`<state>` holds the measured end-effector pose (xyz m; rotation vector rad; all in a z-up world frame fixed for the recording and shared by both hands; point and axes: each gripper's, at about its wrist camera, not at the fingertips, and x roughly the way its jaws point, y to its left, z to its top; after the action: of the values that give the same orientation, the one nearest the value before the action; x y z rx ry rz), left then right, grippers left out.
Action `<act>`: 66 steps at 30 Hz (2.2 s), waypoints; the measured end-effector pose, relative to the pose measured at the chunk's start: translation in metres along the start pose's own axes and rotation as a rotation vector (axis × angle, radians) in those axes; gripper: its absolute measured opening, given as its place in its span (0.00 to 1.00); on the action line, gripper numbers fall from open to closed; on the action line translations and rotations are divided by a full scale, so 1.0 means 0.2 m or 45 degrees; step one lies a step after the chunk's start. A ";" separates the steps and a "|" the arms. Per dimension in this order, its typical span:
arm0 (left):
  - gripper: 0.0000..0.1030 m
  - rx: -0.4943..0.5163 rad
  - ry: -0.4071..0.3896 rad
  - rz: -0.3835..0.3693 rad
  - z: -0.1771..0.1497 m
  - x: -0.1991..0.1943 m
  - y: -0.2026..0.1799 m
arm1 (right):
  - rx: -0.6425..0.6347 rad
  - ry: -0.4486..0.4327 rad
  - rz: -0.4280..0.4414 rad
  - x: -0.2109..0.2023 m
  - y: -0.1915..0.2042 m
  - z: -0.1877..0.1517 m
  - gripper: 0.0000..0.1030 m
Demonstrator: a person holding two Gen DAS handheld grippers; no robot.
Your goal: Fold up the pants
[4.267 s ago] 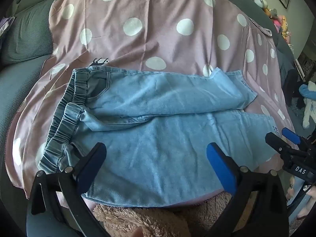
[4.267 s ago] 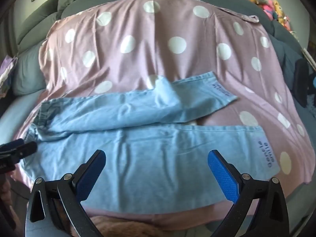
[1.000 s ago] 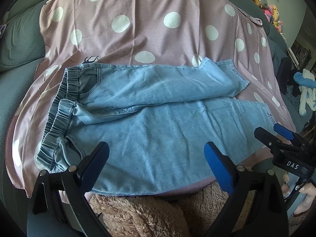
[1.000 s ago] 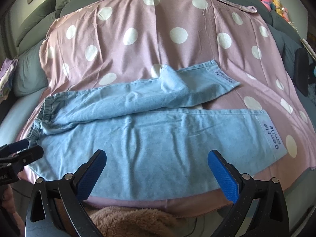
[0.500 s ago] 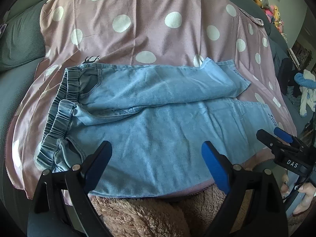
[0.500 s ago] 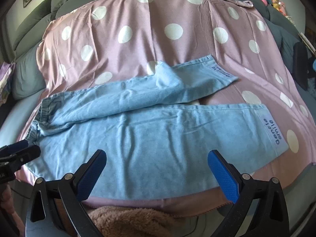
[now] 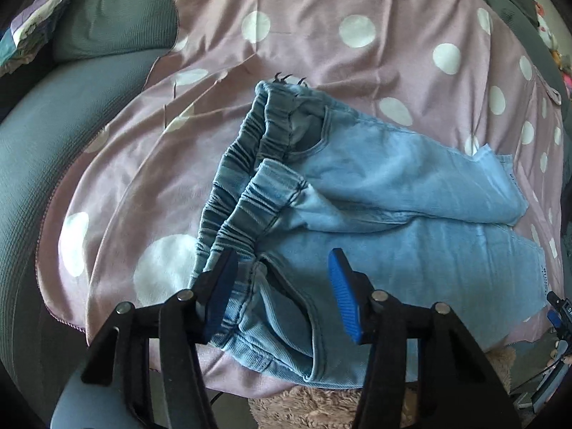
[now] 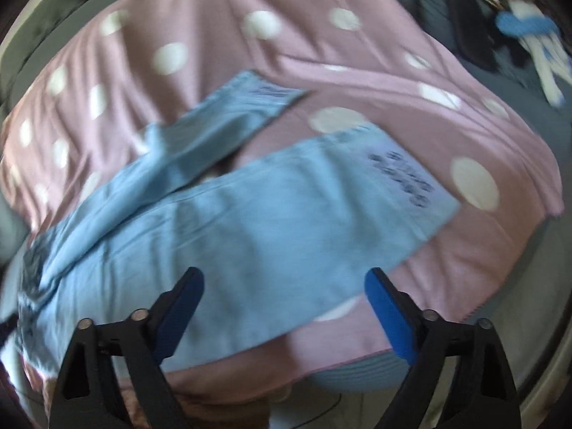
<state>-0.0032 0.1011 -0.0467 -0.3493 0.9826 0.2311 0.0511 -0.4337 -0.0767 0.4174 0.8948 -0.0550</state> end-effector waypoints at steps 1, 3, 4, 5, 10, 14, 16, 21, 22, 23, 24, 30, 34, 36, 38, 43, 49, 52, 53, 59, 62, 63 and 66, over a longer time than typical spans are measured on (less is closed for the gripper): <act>0.50 -0.016 0.017 -0.005 0.00 0.02 0.02 | 0.037 -0.001 -0.013 0.01 -0.06 0.02 0.80; 0.48 -0.045 0.036 -0.006 0.00 0.05 0.05 | 0.106 -0.003 -0.022 0.02 -0.18 0.05 0.74; 0.48 -0.054 0.029 -0.023 0.00 0.06 0.07 | 0.146 -0.002 -0.021 0.03 -0.24 0.07 0.72; 0.47 -0.063 0.025 -0.028 0.00 0.06 0.07 | 0.188 0.002 -0.010 0.04 -0.29 0.09 0.69; 0.21 -0.097 0.044 -0.002 0.01 0.06 0.13 | 0.300 0.023 -0.019 0.12 -0.46 0.16 0.57; 0.23 -0.112 0.061 -0.043 -0.02 0.03 0.16 | 0.330 0.050 -0.031 0.16 -0.50 0.17 0.57; 0.26 -0.127 0.068 -0.048 -0.03 0.03 0.17 | 0.327 0.040 -0.019 0.17 -0.49 0.17 0.57; 0.70 -0.174 0.091 0.029 -0.02 0.00 0.20 | 0.331 0.034 -0.003 0.18 -0.49 0.18 0.37; 0.69 -0.165 0.094 0.048 -0.03 0.00 0.20 | 0.333 0.036 0.004 0.18 -0.50 0.18 0.36; 0.69 -0.162 0.094 0.034 -0.03 0.01 0.21 | 0.331 0.037 -0.002 0.18 -0.50 0.19 0.34; 0.68 -0.174 0.102 0.005 -0.04 0.02 0.22 | 0.326 0.036 -0.007 0.18 -0.50 0.19 0.29; 0.39 -0.313 0.139 -0.171 -0.06 0.10 0.28 | 0.323 0.034 0.010 0.20 -0.49 0.21 0.23; 0.33 -0.330 0.077 -0.235 0.05 0.02 0.26 | 0.320 0.014 0.026 0.20 -0.45 0.30 0.09; 0.33 -0.298 -0.005 -0.230 0.14 -0.08 0.22 | 0.316 -0.029 0.092 0.15 -0.39 0.41 0.08; 0.33 -0.293 -0.067 -0.236 0.19 -0.15 0.22 | 0.280 -0.144 0.135 0.02 -0.31 0.53 0.08; 0.35 -0.288 0.061 -0.206 0.07 -0.05 0.30 | 0.255 -0.322 0.214 -0.22 -0.31 0.54 0.06; 0.37 -0.280 0.163 -0.139 -0.07 0.05 0.32 | 0.344 -0.039 0.043 0.15 -0.49 0.27 0.05; 0.37 -0.253 0.165 -0.099 -0.06 0.04 0.30 | 0.392 -0.016 0.060 0.20 -0.55 0.22 0.05; 0.37 -0.246 0.162 -0.090 -0.05 0.03 0.30 | 0.382 -0.021 0.046 0.20 -0.54 0.22 0.05; 0.40 -0.237 0.176 -0.071 -0.07 0.06 0.31 | 0.327 -0.093 -0.002 0.12 -0.48 0.25 0.05; 0.42 -0.224 0.179 -0.063 -0.06 0.07 0.30 | 0.302 -0.024 -0.072 0.20 -0.48 0.21 0.05; 0.42 -0.217 0.177 -0.056 -0.06 0.07 0.29 | 0.275 -0.011 -0.107 0.23 -0.47 0.20 0.05; 0.43 -0.189 0.173 -0.037 -0.07 0.08 0.28 | 0.193 -0.045 -0.190 0.23 -0.42 0.18 0.05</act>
<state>-0.0247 0.1469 -0.0768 -0.5200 1.0961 0.2576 0.0890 -0.5180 -0.1194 0.4885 0.8889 -0.2674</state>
